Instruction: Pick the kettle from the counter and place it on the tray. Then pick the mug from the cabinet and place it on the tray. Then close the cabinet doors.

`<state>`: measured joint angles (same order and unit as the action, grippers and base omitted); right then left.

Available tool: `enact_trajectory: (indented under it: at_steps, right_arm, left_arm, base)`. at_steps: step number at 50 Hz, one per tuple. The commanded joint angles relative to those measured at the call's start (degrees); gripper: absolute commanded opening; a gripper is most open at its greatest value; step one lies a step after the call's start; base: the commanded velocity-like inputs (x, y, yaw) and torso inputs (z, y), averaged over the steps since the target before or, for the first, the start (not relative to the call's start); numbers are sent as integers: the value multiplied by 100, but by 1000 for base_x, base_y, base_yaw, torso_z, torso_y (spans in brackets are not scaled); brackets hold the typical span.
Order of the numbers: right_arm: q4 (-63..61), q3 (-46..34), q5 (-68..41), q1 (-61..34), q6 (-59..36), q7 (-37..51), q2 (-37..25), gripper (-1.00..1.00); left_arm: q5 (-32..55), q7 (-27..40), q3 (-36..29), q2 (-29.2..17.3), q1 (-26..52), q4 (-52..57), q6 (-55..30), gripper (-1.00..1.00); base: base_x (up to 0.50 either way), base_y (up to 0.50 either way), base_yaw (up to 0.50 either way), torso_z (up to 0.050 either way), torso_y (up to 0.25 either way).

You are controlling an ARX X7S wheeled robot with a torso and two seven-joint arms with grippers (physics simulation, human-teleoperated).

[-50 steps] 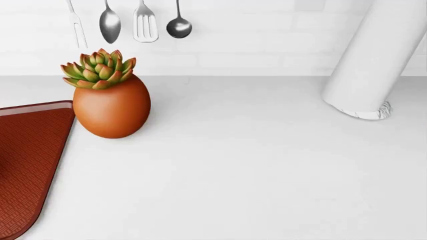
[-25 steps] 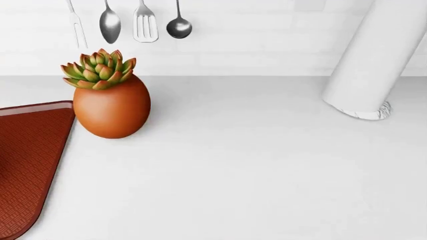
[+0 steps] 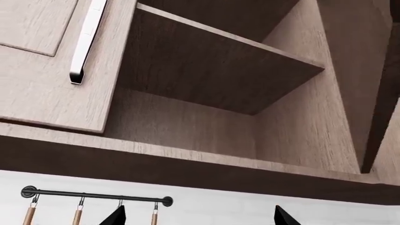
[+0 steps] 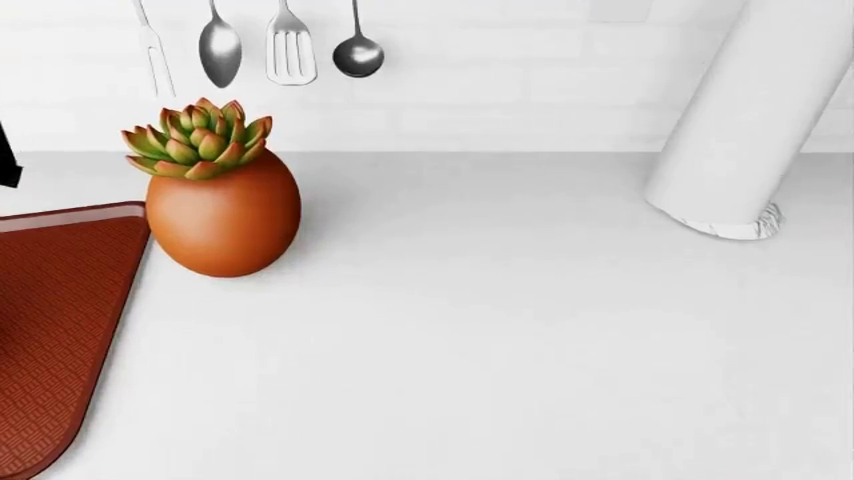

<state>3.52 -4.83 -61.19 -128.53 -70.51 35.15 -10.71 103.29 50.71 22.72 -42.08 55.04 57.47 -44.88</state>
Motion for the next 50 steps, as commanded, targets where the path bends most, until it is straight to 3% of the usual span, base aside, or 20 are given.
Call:
enact_trajectory:
  at_steps: [1, 37, 45, 50]
  right_arm:
    - [1016, -406, 441, 424, 800, -973, 380, 100]
    - [2637, -4445, 3125, 1058, 2103, -2484, 581, 100]
    - [3121, -4590, 3238, 1122, 2277, -2530, 695, 100]
    - [2934, -4157, 2973, 987, 2256, -2393, 637, 100]
  left_arm:
    - [-63, -147, 198, 30, -225, 1, -36, 100]
    - [-345, -698, 902, 264, -1007, 24, -195, 100]
    - [-449, -844, 1033, 348, -1175, 23, -250, 100]
    - [-500, -892, 1066, 396, -1231, 12, -271, 100]
  base:
    - [0, 0, 0, 0, 0]
    - [1, 0, 0, 0, 0]
    - [6, 0, 2, 0, 0]
    - [8, 0, 6, 0, 0]
